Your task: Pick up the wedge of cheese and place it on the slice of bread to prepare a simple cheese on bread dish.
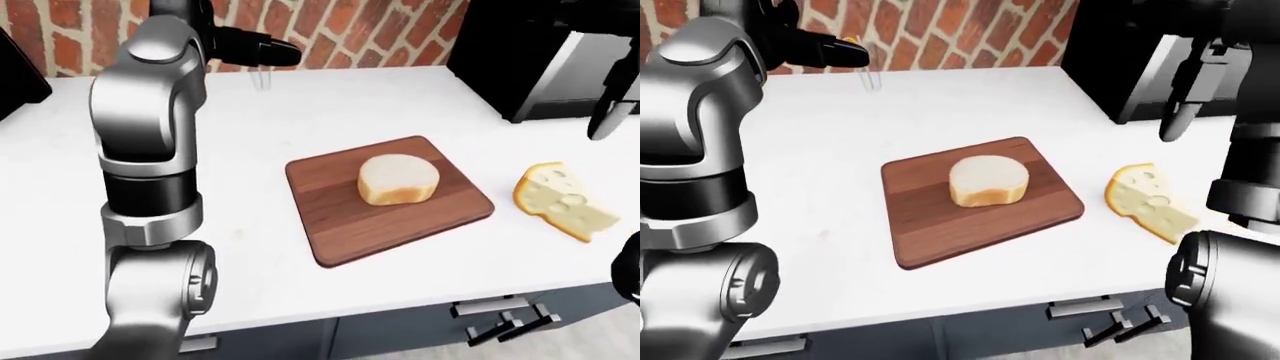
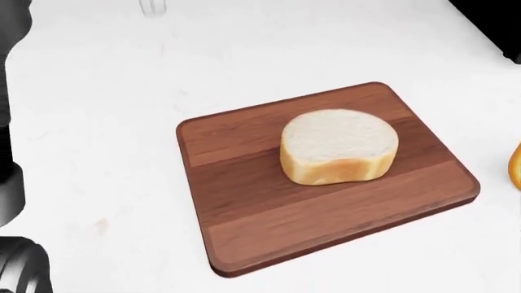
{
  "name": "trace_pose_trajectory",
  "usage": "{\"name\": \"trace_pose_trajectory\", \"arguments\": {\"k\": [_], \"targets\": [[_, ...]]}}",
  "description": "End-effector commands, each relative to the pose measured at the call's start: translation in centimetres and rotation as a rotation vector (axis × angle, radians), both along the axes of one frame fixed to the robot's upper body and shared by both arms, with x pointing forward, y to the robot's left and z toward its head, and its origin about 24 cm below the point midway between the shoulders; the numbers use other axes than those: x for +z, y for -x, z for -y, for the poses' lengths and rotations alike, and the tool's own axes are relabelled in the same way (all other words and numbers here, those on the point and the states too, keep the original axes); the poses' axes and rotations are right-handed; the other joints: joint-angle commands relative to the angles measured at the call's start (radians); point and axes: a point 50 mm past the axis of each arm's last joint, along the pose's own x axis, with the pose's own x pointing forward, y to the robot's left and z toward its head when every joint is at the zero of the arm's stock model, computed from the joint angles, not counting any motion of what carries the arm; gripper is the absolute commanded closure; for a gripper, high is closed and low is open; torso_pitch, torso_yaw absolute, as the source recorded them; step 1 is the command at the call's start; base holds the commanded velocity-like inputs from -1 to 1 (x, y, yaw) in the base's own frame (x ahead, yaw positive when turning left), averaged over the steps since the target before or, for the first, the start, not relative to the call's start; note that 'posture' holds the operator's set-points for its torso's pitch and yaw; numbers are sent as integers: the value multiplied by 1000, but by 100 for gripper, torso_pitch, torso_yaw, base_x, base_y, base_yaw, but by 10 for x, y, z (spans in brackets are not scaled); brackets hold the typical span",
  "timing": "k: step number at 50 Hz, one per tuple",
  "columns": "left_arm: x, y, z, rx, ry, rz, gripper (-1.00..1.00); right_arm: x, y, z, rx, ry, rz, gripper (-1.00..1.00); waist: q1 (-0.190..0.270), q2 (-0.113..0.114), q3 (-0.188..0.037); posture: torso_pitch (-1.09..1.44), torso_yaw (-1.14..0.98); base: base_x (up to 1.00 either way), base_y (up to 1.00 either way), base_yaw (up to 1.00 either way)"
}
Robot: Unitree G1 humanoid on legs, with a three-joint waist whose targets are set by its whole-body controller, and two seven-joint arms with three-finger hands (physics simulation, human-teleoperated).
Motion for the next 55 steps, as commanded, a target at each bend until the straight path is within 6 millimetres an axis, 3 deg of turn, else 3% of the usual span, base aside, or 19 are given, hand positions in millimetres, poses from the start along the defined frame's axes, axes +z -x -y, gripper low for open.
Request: {"name": "trace_pose_trajectory", "arguments": {"k": [1,12,36,55], "targets": [[22,9,4,-11,-6,107,-100,13,12,2,-6,31,32,-100,0,-3,-30,0,0,0,0,0],[21,10,6,-16,-9,105,-100,20,24,10,-34,46,7,-100,-2,-8,-31,0,0,0,0,0],[23,11,10,-24,-26,108,-100,-26,41,34,-122,23,-115,-100,2,-19,-36,0,0,0,0,0],[19,12,5,-20,-26,104,-100,-63,43,33,-145,-49,-188,-100,0,-25,-37,0,0,0,0,0]]}}
